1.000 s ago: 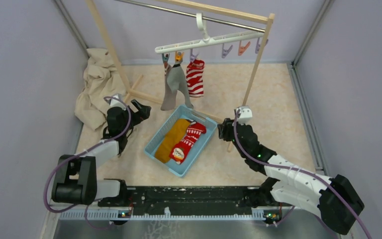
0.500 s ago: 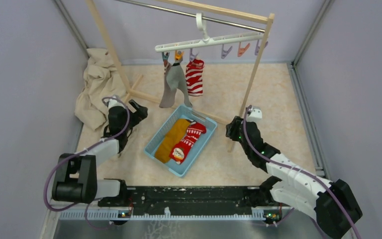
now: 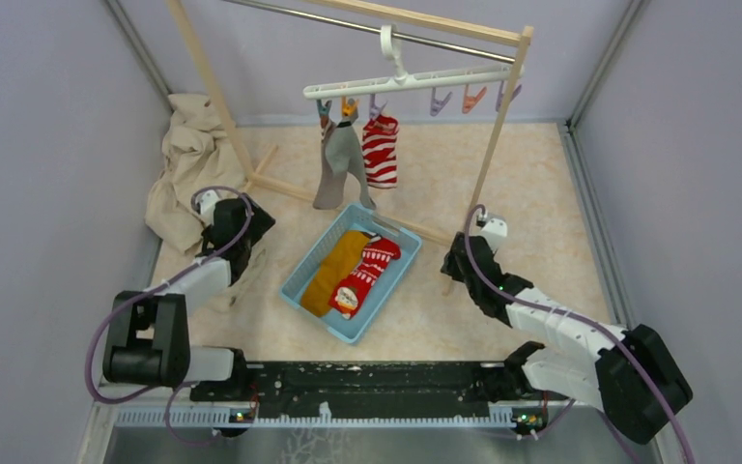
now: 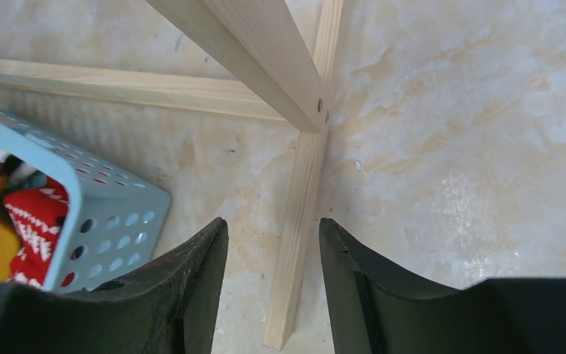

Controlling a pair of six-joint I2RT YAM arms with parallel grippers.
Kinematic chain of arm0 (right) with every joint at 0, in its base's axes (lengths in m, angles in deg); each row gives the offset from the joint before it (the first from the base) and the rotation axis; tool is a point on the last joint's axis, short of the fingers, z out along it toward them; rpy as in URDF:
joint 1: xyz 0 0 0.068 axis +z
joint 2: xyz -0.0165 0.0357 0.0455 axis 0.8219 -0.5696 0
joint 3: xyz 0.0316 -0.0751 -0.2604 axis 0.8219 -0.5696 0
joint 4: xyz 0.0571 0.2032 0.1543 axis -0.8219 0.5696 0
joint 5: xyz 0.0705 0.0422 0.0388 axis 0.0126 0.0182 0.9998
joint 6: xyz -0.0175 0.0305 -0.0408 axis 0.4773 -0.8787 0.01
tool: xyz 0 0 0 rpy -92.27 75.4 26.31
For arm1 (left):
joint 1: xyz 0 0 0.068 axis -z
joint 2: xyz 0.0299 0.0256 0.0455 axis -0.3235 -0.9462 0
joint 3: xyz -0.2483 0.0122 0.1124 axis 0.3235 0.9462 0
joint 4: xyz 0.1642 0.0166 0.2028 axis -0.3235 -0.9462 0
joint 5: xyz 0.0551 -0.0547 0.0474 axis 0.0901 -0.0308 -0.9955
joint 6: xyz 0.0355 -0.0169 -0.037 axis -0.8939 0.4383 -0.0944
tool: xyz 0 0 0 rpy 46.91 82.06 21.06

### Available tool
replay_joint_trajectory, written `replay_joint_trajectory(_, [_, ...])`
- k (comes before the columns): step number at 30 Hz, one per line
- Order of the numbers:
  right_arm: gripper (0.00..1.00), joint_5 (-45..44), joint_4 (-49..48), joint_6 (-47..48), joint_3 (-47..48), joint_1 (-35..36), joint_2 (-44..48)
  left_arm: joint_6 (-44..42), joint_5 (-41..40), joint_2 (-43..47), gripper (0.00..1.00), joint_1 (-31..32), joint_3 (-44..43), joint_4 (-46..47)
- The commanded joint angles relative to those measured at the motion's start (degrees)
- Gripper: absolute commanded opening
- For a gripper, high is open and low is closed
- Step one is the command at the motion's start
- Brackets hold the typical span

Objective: Clip the socks to the hanger
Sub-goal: Move the clothesline to the center of the board.

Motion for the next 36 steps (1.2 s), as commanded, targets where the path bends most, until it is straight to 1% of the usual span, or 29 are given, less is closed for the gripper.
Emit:
replay_joint_trajectory(1, [0.48,1.74,-2.52,-3.64,-1.31,0.22,-3.33,2.80,-3.76,1.43,1.00,0.06,0.50,-1.17])
replay_joint_trajectory(6, [0.45,1.52,-5.09,-5.36,-1.15,1.68,-7.02,2.49,-2.04,-0.63,1.00,0.06,-0.65,-1.59])
replay_joint_trajectory(7, [0.43,1.29,-5.31,-5.80,-1.26,1.66,-7.50,2.35,-1.84,-1.00,1.00,0.06,-0.80,-1.75])
replay_joint_trajectory(9, [0.39,0.94,-5.70,-6.38,-1.49,1.68,-8.18,2.12,-1.41,-1.49,1.00,0.06,-1.17,-1.85])
replay_joint_trajectory(12, [0.27,0.90,-6.66,-6.44,-1.55,1.09,-9.08,1.84,-0.78,-1.76,1.00,0.06,-1.25,-1.49])
replay_joint_trajectory(16, [0.18,2.22,-7.09,-5.28,-1.03,-1.20,-10.80,1.10,1.19,-2.33,1.00,0.06,-1.40,-0.75])
replay_joint_trajectory(19, [0.14,4.62,-8.08,-4.43,-1.07,-4.13,-12.09,0.96,1.85,-2.39,1.00,0.06,-1.30,-0.60])
replay_joint_trajectory(23, [0.11,7.45,-9.93,-4.11,-1.54,-9.28,-12.97,0.78,2.53,-2.15,1.00,0.06,-1.27,-0.46])
replay_joint_trajectory(27, [0.11,8.52,-11.47,-3.14,-0.42,-13.60,-14.47,0.79,3.17,-2.14,1.00,0.06,-1.06,-0.28])
replay_joint_trajectory(31, [0.12,8.51,-11.73,-1.34,4.09,-16.58,-18.86,0.84,4.06,-2.05,0.96,0.06,-0.86,0.02])
replay_joint_trajectory(36, [0.17,6.49,-10.43,0.55,11.72,-19.28,-26.87,0.81,5.66,-2.03,0.96,0.06,-0.66,0.51])
